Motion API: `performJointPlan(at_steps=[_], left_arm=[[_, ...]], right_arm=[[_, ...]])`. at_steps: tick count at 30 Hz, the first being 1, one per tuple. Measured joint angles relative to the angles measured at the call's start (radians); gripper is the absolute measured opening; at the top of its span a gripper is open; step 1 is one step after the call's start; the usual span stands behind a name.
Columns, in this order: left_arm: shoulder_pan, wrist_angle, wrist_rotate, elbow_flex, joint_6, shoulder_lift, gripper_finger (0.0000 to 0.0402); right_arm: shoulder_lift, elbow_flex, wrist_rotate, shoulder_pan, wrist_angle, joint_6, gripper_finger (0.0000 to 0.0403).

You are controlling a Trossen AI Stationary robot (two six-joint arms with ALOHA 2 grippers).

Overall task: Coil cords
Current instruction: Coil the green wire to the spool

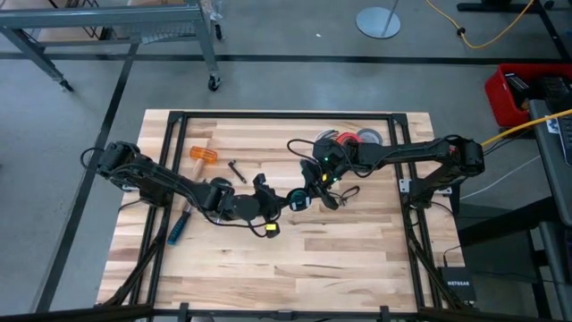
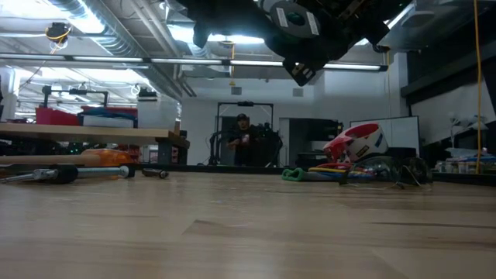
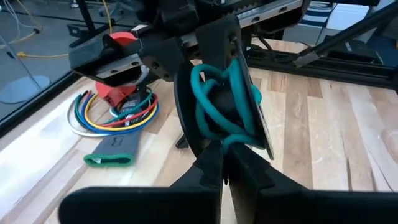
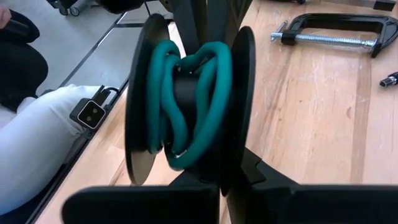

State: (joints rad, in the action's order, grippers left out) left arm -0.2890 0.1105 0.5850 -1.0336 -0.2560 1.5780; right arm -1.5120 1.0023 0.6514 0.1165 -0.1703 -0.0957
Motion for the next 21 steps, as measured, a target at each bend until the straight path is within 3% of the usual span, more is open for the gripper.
performJointPlan(at_steps=[15,21], left_arm=[[0.003,-0.016,0.034,-0.002,-0.006,0.0,0.0001],[0.002,-0.02,-0.029,-0.002,0.002,0.0,0.0001]], right_arm=[[-0.002,0.0,-0.004,0.0,-0.006,0.038,0.0043],[-0.002,0.0,-0.004,0.0,0.005,0.034,0.004]])
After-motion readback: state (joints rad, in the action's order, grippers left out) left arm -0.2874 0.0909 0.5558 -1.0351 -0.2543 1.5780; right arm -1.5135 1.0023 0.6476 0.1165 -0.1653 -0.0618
